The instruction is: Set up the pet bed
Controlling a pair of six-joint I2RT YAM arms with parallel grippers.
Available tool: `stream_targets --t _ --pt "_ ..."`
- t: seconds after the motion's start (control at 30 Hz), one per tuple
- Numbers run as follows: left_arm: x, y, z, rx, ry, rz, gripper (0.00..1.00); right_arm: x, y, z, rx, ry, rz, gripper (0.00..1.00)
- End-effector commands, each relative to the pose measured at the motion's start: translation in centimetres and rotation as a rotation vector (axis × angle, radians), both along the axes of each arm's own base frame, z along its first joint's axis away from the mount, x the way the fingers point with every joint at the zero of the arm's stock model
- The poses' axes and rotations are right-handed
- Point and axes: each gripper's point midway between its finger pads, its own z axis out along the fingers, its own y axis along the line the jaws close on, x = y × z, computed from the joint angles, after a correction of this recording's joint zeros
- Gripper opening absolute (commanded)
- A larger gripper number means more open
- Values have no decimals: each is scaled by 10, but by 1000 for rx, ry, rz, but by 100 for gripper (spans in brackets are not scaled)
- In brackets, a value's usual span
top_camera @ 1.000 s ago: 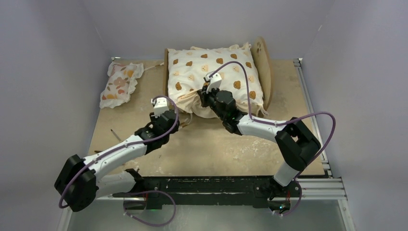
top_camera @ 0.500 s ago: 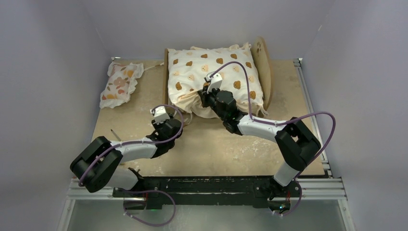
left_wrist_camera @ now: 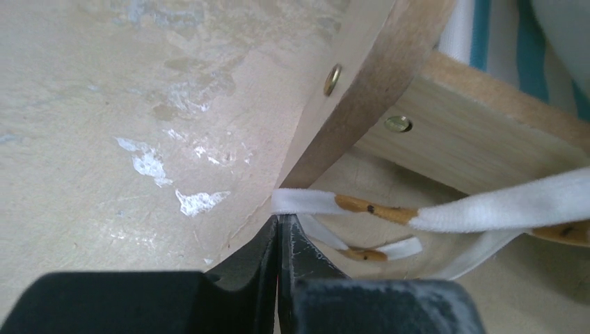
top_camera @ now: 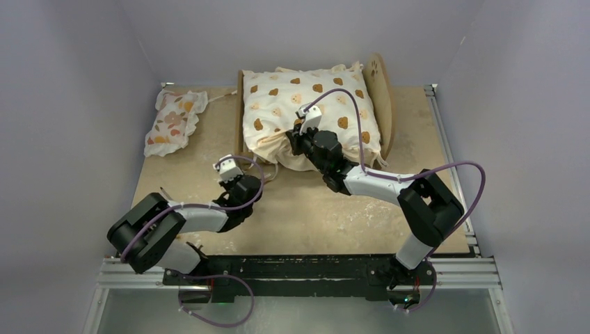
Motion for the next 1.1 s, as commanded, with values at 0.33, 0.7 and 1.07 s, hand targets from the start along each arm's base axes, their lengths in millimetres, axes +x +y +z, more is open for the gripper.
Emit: stream_targets --t 0.33,0.7,1.07 --pt "-6 14 120 22 -166 -43 0 3 -1 10 36 -23 1 0" --pt "-9 -1 30 31 0 -100 51 2 -1 11 45 -19 9 0" --pt "19 -1 7 13 -52 -21 55 3 -4 11 46 -20 4 0"
